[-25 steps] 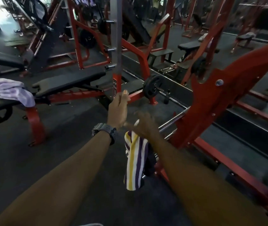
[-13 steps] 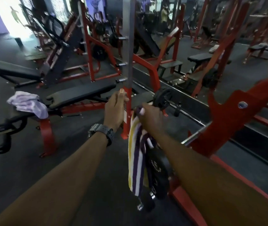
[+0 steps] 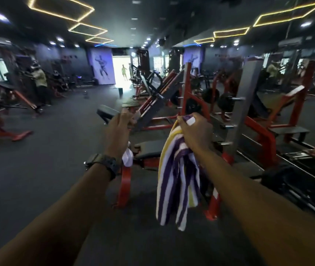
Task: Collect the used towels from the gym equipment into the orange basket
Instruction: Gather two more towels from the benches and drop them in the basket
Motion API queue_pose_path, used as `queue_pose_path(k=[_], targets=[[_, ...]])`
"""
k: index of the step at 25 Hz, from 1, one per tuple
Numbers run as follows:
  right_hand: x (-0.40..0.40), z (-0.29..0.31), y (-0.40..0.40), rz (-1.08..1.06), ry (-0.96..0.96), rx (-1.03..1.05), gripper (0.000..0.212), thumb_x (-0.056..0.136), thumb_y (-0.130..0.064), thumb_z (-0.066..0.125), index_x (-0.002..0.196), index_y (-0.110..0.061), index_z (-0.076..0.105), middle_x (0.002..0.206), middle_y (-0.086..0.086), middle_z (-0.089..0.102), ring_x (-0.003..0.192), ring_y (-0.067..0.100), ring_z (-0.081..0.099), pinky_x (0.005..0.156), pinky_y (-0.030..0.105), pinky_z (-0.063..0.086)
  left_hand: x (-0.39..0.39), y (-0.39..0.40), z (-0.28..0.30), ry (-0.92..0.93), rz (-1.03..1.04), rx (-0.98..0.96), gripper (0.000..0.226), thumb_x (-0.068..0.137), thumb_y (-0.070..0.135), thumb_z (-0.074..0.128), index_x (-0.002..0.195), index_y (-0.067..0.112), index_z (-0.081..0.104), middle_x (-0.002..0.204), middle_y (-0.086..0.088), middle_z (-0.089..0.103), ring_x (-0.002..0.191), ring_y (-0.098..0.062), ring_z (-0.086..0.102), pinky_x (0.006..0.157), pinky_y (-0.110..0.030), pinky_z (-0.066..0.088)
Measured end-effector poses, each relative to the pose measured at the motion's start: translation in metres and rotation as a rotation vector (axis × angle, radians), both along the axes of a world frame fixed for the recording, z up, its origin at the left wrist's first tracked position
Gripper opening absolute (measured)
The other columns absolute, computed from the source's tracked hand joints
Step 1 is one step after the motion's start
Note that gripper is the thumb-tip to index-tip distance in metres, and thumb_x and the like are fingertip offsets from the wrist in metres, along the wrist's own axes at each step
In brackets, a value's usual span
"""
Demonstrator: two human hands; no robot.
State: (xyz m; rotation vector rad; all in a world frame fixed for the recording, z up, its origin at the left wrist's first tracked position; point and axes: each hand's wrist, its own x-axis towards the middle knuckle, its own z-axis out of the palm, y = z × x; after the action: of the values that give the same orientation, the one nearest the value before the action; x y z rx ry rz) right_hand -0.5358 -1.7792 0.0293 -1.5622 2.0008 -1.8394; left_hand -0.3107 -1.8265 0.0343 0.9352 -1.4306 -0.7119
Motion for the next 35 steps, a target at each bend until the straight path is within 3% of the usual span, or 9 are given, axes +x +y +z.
queue_pose_path(k=[3,7,9,12,19,26,29,32,35], targets=[[0.037,-0.009,-0.056,-0.009,-0.007,0.014,0.026,0.089,-0.051,0.065,0.089,-0.024,0.066,0.095,0.006,0.072,0.090,0.028,0.064,0.071,0.027,0.035,0.052,-0.050,0.000,0.086,0.051,0.035,0.050,0.085,0.067,0.041,0.084,0.023,0.064,0.097,-0.019,0.072,0.090,-0.029,0.063,0.087,-0.049,0.048],[0.073,-0.026,-0.125,0.004,0.004,0.040,0.026,0.088,-0.049,0.065,0.087,-0.023,0.066,0.091,0.007,0.073,0.089,0.030,0.065,0.071,0.029,0.037,0.089,-0.101,-0.010,0.084,0.096,0.065,0.061,0.077,0.076,0.039,0.085,0.022,0.066,0.095,-0.017,0.074,0.083,-0.023,0.063,0.079,-0.039,0.043],[0.087,-0.033,-0.163,0.043,0.013,0.050,0.022,0.087,-0.049,0.065,0.081,-0.029,0.060,0.079,-0.003,0.064,0.079,0.022,0.061,0.070,0.027,0.035,0.100,-0.132,-0.019,0.092,0.118,0.095,0.059,0.078,0.075,0.040,0.085,0.023,0.068,0.091,-0.012,0.075,0.079,-0.020,0.064,0.075,-0.034,0.045],[0.094,-0.043,-0.226,0.065,0.043,0.060,0.024,0.086,-0.051,0.066,0.079,-0.029,0.058,0.079,-0.007,0.061,0.073,0.014,0.052,0.069,0.026,0.035,0.106,-0.190,-0.036,0.124,0.139,0.107,0.050,0.090,0.065,0.042,0.085,0.022,0.066,0.087,-0.010,0.072,0.071,-0.015,0.062,0.067,-0.029,0.044],[0.069,-0.067,-0.395,0.177,0.127,0.138,0.024,0.088,-0.043,0.068,0.085,-0.019,0.065,0.091,0.007,0.073,0.085,0.029,0.067,0.075,0.038,0.051,0.075,-0.342,-0.054,0.116,0.197,0.164,0.039,0.107,0.039,0.037,0.092,0.014,0.064,0.094,-0.017,0.069,0.073,-0.016,0.061,0.064,-0.023,0.045],[0.058,-0.090,-0.566,0.276,0.164,0.235,0.030,0.088,-0.041,0.069,0.093,-0.012,0.067,0.098,0.012,0.073,0.092,0.035,0.066,0.082,0.048,0.053,0.068,-0.496,-0.096,0.120,0.267,0.218,0.038,0.106,0.042,0.037,0.091,0.017,0.061,0.092,-0.014,0.069,0.074,-0.016,0.062,0.067,-0.026,0.046],[0.055,-0.107,-0.638,0.256,0.201,0.266,0.024,0.087,-0.043,0.069,0.085,-0.019,0.064,0.092,0.009,0.074,0.088,0.033,0.067,0.077,0.040,0.052,0.074,-0.575,-0.120,0.114,0.292,0.222,0.033,0.104,0.046,0.039,0.097,0.018,0.056,0.089,-0.005,0.068,0.070,-0.010,0.063,0.066,-0.026,0.045],[0.054,-0.122,-0.703,0.204,0.262,0.312,0.021,0.086,-0.043,0.068,0.079,-0.024,0.062,0.088,0.006,0.074,0.085,0.031,0.067,0.066,0.030,0.038,0.079,-0.651,-0.140,0.122,0.291,0.241,0.036,0.093,0.060,0.040,0.094,0.028,0.055,0.087,0.001,0.069,0.067,-0.001,0.064,0.064,-0.021,0.046],[0.053,-0.139,-0.767,0.178,0.316,0.361,0.022,0.086,-0.043,0.067,0.087,-0.021,0.068,0.089,0.008,0.075,0.087,0.033,0.067,0.065,0.029,0.033,0.079,-0.724,-0.159,0.130,0.290,0.312,0.039,0.083,0.068,0.042,0.088,0.031,0.053,0.083,0.000,0.069,0.071,-0.012,0.064,0.071,-0.035,0.049]])
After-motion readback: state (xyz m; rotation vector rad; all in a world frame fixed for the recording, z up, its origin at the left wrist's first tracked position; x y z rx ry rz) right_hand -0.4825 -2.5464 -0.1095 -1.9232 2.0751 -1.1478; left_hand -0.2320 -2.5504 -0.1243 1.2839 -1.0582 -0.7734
